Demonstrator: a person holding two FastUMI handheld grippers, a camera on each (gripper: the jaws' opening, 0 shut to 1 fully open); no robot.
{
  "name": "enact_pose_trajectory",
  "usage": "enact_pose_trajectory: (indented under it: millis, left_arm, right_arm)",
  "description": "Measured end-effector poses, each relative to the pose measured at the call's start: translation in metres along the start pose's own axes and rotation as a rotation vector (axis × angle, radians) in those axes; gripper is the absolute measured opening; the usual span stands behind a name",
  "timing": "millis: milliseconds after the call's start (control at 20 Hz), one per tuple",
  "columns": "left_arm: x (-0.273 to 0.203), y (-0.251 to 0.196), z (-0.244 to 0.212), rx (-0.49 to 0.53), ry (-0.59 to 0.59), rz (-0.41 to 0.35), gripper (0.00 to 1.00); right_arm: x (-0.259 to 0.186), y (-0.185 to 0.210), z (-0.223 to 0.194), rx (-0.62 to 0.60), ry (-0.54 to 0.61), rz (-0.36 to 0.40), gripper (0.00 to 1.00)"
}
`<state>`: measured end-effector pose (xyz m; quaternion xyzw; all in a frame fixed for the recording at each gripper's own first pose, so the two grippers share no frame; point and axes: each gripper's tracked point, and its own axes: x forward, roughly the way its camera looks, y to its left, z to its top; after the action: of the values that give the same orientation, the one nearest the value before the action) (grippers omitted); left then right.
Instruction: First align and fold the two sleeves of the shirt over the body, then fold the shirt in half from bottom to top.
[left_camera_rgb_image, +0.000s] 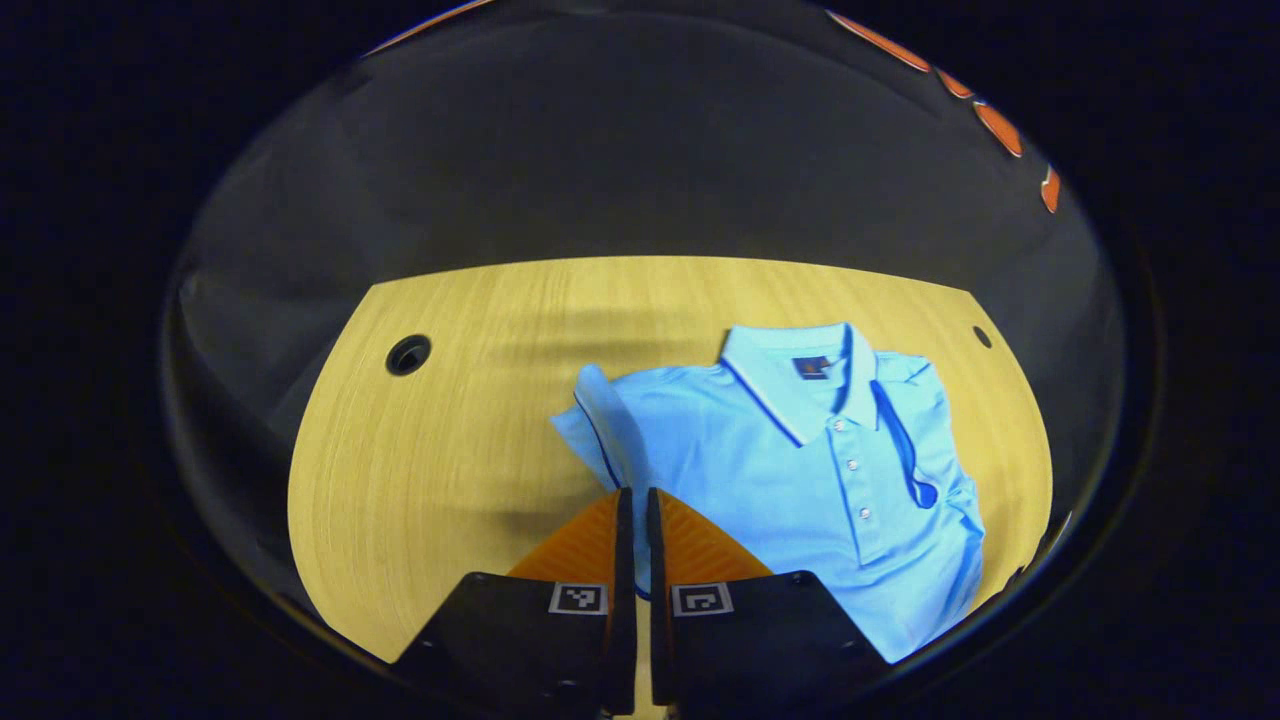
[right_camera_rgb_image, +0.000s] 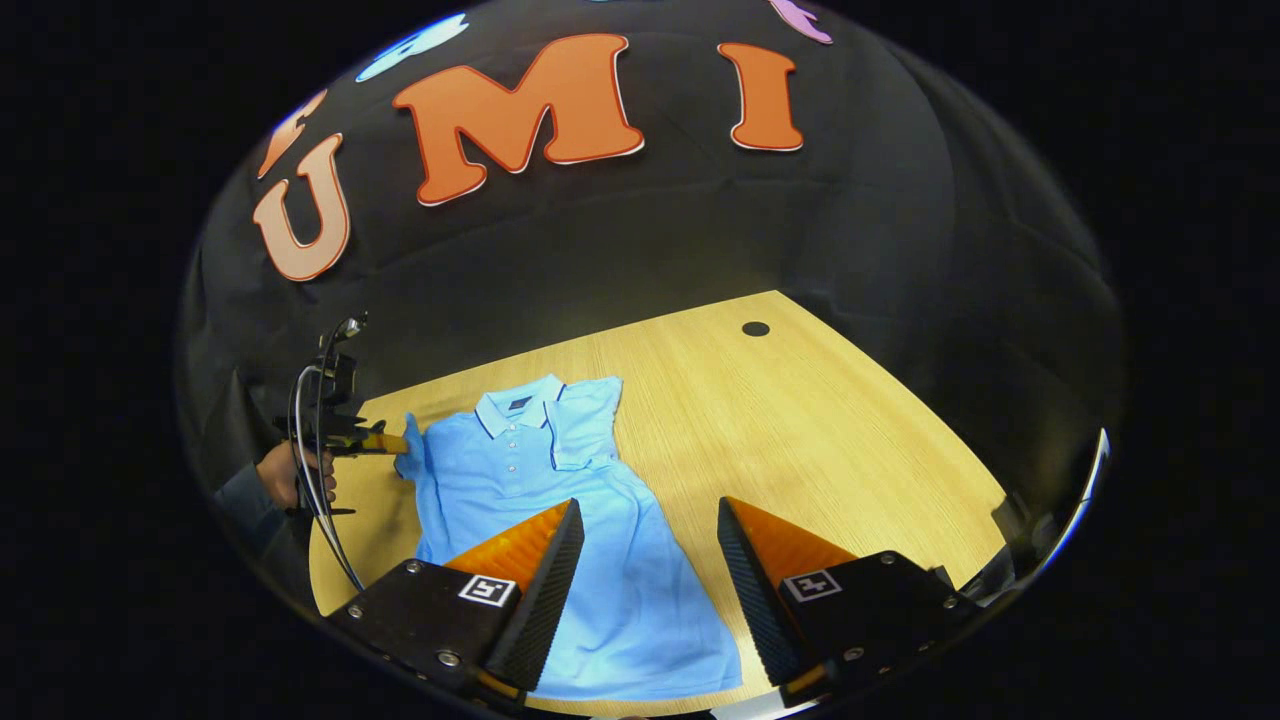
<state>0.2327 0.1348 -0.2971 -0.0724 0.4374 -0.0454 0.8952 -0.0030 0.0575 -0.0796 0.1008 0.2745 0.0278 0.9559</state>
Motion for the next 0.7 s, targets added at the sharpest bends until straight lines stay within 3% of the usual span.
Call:
enact_pose_trajectory:
  millis: [200, 250, 300, 400, 500, 550, 700]
  left_arm:
    - [-0.001, -0.047, 0.013, 0.065, -0.025, -0.105, 0.1]
    - [-0.001, -0.062, 0.014, 0.077, -0.026, -0.14, 0.1]
    - [0.0, -0.072, 0.014, 0.086, -0.025, -0.165, 0.1]
    - [0.001, -0.099, 0.012, 0.082, -0.019, -0.255, 0.1]
    - [-0.008, -0.119, 0.008, 0.056, -0.017, -0.341, 0.16]
    - [-0.011, -0.121, 0.005, 0.051, -0.021, -0.341, 0.29]
    - [-0.028, -0.101, -0.01, 0.067, -0.024, -0.271, 0.81]
  right_arm:
    - [-0.009, -0.009, -0.013, -0.004, 0.012, -0.039, 0.82]
    - [-0.01, -0.011, -0.018, -0.001, 0.018, -0.042, 0.75]
    - [-0.01, -0.013, -0.022, -0.001, 0.026, -0.048, 0.82]
    - [-0.01, -0.016, -0.032, 0.003, 0.043, -0.054, 0.83]
    - [-0.011, -0.016, -0.042, 0.005, 0.063, -0.046, 0.85]
    - [-0.011, -0.018, -0.047, 0.002, 0.074, -0.043, 0.86]
    - [-0.009, -0.018, -0.061, -0.014, 0.111, -0.013, 0.88]
